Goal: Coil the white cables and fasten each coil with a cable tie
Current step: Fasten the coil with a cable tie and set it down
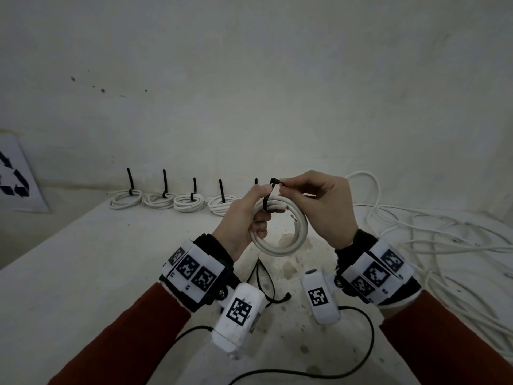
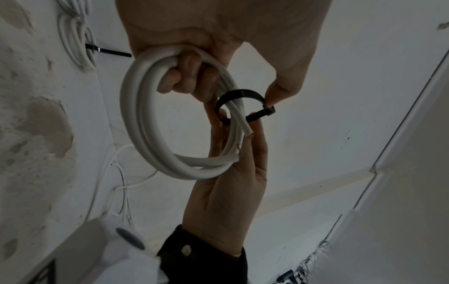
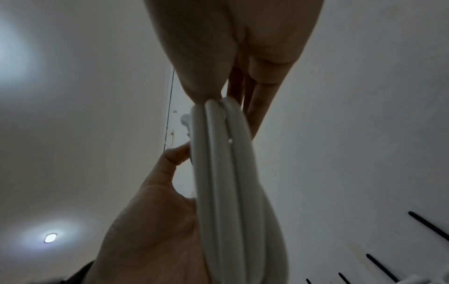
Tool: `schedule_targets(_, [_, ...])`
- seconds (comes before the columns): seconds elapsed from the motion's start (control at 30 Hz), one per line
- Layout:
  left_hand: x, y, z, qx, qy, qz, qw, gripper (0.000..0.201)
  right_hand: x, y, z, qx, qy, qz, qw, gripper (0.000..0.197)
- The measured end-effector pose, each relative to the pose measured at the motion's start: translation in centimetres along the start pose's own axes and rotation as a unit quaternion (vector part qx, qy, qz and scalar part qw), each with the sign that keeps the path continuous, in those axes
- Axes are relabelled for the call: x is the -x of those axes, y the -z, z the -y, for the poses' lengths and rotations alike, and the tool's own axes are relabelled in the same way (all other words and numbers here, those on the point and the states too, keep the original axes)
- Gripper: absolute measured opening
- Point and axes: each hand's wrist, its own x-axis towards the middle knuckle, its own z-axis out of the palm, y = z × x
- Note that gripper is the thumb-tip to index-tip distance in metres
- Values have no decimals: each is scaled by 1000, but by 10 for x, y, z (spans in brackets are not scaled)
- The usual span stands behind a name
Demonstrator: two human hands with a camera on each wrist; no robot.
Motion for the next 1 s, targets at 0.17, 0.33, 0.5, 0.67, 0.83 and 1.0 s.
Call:
schedule_targets(0.17, [0,-2,0,-8,-8,-20,1000,35,0,0,1,15,37,21,999,17])
schedule_targets(0.33, [-1,1,3,-23,-25,-32,999,36,2,0,4,-15,9,39,999,26])
schedule_targets(0.5, [1,-3,1,-43,-29,-50,997,39,5,-2,10,-56,-6,-7,998,33])
schedule_targets(0.67, [1,-5,-2,-55,-53,-59,995,31,4,-1,10,-45,7,-1,999,33])
schedule_targets(0.83, [-6,10,0,-181,-209,-150,949,28,0,13,13,-43,-76,6,996,9])
schedule_targets(1.0, [-6,13,0,-303,-321,-168,881,8,1,16,28,3,-273,71,959,42])
